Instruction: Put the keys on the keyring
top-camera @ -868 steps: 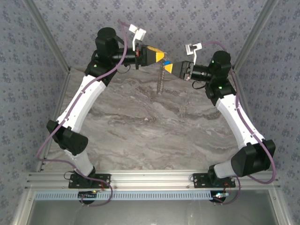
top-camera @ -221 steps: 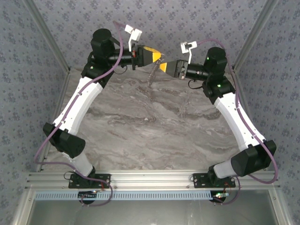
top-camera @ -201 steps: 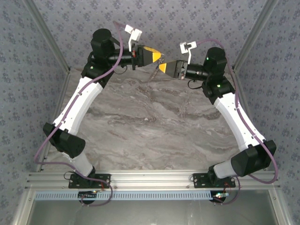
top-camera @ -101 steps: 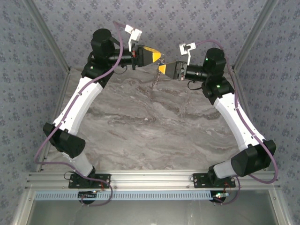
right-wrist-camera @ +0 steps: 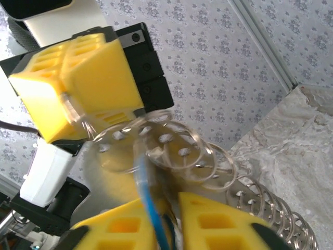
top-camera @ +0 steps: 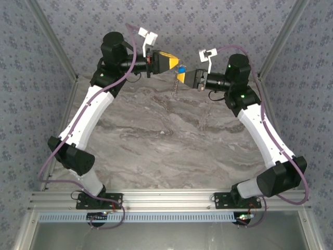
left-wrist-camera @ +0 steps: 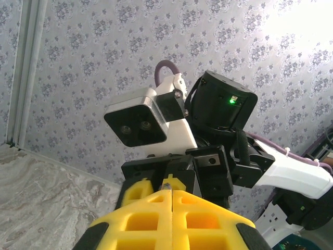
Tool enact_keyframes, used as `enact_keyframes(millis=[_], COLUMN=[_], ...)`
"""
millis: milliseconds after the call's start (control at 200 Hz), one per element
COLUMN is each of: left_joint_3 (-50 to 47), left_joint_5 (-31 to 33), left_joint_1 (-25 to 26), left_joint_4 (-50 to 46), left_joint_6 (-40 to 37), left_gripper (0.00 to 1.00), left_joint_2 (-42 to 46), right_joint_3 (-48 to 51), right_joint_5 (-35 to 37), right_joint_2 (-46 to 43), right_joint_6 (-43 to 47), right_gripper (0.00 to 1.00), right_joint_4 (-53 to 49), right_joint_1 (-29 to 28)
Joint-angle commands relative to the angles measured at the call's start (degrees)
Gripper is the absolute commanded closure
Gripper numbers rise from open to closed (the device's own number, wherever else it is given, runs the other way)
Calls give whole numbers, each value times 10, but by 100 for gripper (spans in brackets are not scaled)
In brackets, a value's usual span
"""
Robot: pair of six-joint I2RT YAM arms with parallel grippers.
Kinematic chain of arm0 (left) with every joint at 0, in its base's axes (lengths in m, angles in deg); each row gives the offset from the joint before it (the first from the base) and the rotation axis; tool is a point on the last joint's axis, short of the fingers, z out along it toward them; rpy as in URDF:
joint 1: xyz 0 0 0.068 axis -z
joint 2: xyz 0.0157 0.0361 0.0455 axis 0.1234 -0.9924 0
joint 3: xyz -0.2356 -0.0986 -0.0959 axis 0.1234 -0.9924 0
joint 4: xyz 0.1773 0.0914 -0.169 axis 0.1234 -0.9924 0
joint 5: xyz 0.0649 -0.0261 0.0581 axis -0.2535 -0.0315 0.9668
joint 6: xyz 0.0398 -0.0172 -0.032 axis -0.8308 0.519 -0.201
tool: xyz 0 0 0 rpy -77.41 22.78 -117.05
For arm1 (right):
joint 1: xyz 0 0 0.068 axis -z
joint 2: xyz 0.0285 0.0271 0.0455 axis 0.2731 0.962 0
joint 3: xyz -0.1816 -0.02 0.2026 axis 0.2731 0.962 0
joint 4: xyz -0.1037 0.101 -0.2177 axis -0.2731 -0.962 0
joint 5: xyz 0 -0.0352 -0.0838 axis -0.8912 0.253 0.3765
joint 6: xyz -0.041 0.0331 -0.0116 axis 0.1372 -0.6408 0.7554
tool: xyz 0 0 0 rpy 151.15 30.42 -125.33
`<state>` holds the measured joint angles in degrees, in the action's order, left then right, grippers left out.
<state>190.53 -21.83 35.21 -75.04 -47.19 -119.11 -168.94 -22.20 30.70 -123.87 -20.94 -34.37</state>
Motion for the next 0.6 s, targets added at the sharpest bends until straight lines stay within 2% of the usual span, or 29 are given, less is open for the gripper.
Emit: enact_keyframes(millis=[0,55,595], left_joint_3=[6,5,6], left_joint_5=[-6,-4,17], left_joint_1=[0,0,-7], left_joint_4=[23,21,-19], left_joint_6=[-2,-4,-43], left_gripper=[100,100,100], left_joint_2=[19,20,28], right_joint_3=[5,5,-51], right_joint_5=[1,2,22], right_joint_2=[-21,-24,-28], right_joint_6=[15,16,98], right_gripper=[94,100,100], right_joint_4=[-33,-47,-212], right_joint_1=[2,3,15])
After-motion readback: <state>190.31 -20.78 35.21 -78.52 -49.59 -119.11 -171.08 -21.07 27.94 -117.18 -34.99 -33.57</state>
